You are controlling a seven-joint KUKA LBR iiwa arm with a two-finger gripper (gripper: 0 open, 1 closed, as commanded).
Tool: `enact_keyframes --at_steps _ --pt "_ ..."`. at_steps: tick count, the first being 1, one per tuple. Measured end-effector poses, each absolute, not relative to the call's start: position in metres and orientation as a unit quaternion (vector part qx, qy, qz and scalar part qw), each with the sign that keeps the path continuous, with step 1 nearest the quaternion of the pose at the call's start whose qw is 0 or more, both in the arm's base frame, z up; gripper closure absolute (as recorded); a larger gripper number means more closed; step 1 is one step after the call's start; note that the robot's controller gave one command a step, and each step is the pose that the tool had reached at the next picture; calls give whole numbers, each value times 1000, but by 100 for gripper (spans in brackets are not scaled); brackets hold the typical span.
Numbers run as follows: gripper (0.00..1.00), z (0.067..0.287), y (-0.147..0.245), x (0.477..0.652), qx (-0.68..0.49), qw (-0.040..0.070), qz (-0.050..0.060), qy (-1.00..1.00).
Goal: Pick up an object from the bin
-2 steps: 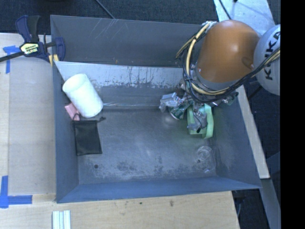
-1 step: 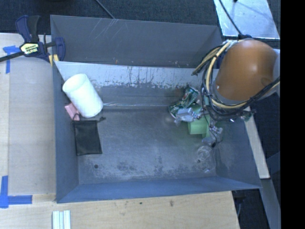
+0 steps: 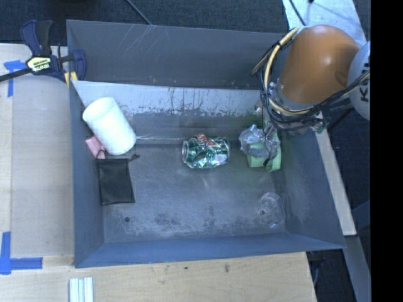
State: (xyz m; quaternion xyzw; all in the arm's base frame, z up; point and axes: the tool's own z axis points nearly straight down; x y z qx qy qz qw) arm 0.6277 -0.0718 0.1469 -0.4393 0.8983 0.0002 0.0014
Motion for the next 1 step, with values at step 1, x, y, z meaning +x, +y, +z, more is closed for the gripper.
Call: enact_keyframes --at_steps 1 --pt "100 147 -72 628 -439 1 0 898"
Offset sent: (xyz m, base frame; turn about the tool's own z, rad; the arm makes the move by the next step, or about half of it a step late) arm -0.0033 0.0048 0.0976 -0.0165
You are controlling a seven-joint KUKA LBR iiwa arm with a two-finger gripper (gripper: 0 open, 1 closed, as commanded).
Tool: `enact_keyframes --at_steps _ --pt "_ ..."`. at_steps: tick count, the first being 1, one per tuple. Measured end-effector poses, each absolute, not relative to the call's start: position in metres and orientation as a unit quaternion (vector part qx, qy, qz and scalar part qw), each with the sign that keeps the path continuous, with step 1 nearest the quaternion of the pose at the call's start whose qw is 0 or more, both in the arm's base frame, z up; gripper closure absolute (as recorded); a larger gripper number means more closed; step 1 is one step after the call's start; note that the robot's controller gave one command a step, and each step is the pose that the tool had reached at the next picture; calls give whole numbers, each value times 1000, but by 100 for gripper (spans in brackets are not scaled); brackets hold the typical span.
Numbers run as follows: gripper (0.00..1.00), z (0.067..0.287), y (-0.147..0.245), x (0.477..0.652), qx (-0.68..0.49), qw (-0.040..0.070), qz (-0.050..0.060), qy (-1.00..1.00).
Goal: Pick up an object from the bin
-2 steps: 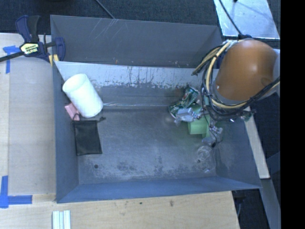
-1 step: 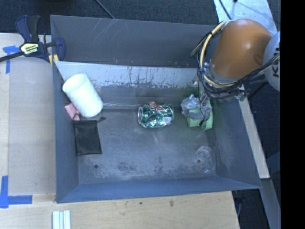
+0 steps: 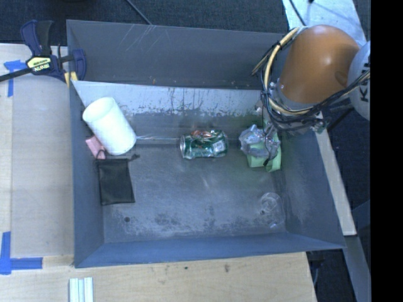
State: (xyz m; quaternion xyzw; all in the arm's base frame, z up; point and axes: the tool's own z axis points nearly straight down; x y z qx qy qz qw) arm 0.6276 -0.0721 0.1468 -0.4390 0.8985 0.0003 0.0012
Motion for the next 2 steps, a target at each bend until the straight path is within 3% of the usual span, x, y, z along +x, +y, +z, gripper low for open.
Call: enact_keyframes --at_steps 1,2 --pt "100 195 -69 625 -443 -1 2 897" --pt "100 263 -34 619 -437 1 0 900"
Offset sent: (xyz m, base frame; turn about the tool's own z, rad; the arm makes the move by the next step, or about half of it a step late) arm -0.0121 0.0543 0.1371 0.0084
